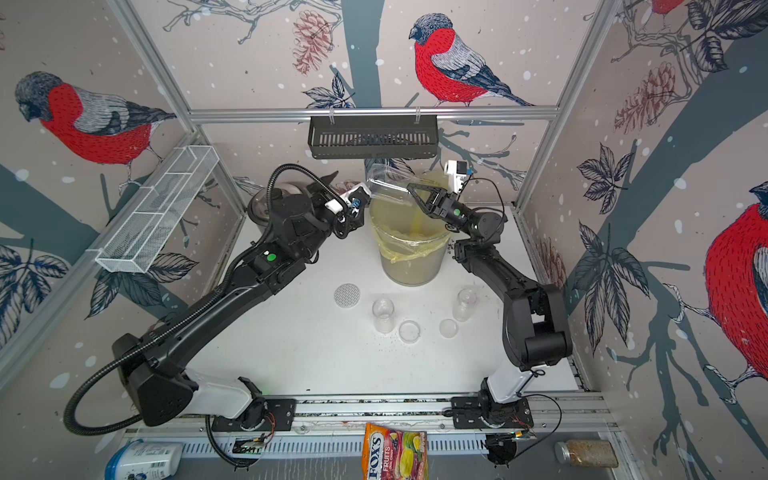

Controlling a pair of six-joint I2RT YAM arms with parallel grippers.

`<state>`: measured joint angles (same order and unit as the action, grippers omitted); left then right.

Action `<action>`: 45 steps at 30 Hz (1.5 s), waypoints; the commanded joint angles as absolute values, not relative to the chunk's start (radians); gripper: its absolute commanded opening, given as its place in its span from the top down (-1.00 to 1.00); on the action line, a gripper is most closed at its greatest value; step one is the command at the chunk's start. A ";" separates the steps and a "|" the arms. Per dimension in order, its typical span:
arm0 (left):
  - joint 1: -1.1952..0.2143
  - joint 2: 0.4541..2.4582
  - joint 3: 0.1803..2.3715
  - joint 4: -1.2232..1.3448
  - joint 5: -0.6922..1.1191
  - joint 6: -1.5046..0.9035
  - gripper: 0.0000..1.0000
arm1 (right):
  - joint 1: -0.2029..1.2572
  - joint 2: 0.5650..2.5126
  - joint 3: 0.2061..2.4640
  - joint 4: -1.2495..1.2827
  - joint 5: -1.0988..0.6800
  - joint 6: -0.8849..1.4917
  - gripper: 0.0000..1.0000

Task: Empty moldy rice from jars
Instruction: Pour the moldy rice from the jar into the trash bin, then place the jar at the center of the board.

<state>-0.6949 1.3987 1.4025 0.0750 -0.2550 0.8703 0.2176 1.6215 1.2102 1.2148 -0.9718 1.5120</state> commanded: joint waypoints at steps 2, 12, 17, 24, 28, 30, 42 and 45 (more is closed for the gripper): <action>-0.695 1.360 1.358 0.193 -0.229 0.914 -0.95 | 0.268 1.560 1.496 0.052 -0.954 0.787 1.00; -0.773 1.268 1.254 0.241 -0.283 0.978 -0.95 | 0.428 1.565 1.752 -0.442 -0.792 0.542 1.00; -0.790 1.253 1.231 0.203 -0.325 0.968 -0.95 | 0.529 1.555 1.830 -0.559 -0.710 0.481 1.00; -0.826 1.204 1.164 0.181 -0.402 0.926 -0.95 | 0.637 1.562 1.881 -0.681 -0.610 0.406 1.00; -0.828 1.129 1.114 0.155 -0.435 0.869 -0.95 | 0.679 1.560 1.889 -0.703 -0.580 0.394 1.00; -0.827 1.074 1.081 0.160 -0.458 0.831 -0.95 | 0.713 1.560 1.898 -0.725 -0.547 0.383 1.00; -0.828 0.834 0.954 0.066 -0.677 0.605 -0.95 | 0.891 1.596 1.911 -0.852 -0.382 0.340 1.00; -0.827 0.820 0.953 0.055 -0.746 0.580 -0.95 | 0.914 1.614 1.888 -0.863 -0.366 0.337 1.00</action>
